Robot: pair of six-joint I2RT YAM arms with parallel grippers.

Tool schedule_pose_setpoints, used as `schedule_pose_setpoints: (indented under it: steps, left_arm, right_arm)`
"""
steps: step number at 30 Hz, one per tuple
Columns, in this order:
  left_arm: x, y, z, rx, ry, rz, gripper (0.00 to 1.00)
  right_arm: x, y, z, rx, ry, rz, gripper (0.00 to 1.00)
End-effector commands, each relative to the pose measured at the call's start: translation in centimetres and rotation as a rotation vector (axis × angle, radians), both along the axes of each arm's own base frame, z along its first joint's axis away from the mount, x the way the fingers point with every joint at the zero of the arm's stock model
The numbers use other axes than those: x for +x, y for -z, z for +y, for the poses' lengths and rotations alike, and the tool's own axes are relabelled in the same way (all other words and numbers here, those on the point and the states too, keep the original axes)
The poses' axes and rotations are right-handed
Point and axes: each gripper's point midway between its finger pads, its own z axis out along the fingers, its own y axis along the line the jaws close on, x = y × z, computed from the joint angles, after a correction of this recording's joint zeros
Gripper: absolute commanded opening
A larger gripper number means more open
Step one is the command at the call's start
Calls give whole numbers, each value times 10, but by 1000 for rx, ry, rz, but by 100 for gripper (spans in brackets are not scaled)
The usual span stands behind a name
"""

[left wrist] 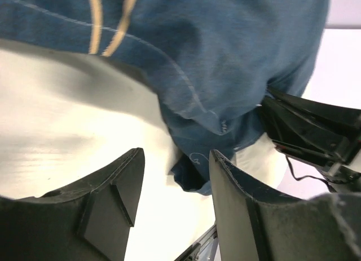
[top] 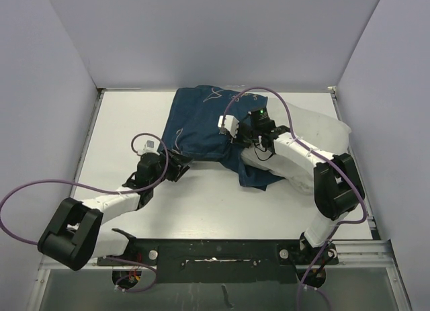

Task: Put the pillow into the pillowcase
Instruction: Stuff the pillow into the pillowcase.

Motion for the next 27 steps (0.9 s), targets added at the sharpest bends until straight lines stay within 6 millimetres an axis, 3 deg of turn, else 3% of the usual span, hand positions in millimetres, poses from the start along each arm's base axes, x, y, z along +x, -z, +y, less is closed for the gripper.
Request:
schedule_pose_setpoints:
  steps: [1,9,18,19,20,22,23,27]
  left_arm:
    - [12,-4,-5,-43,-24,-31,49]
    - [55,-12,-22,-49,-22,-160,51]
    - [61,-12,-22,-56,-35,-190,49]
    - [62,-11,-22,-54,-38,-187,46]
    - [63,-10,-22,-53,-39,-187,38]
    - [66,-11,-23,-66,-33,-200,7]
    - [68,-13,-24,-83,-26,-211,0]
    - [59,-24,-44,-165,42,-204,0]
  right_arm:
    - [-4,-19,1,24,-9,-28,0]
    - [-8,-21,4,23,-21,-32,0]
    - [-12,-20,3,22,-26,-29,0]
    - [-12,-20,4,22,-27,-29,0]
    - [-12,-19,4,22,-26,-27,0]
    - [-12,-19,5,21,-30,-29,0]
    - [-12,-20,5,23,-29,-31,0]
    - [-10,-22,7,21,-26,-40,0]
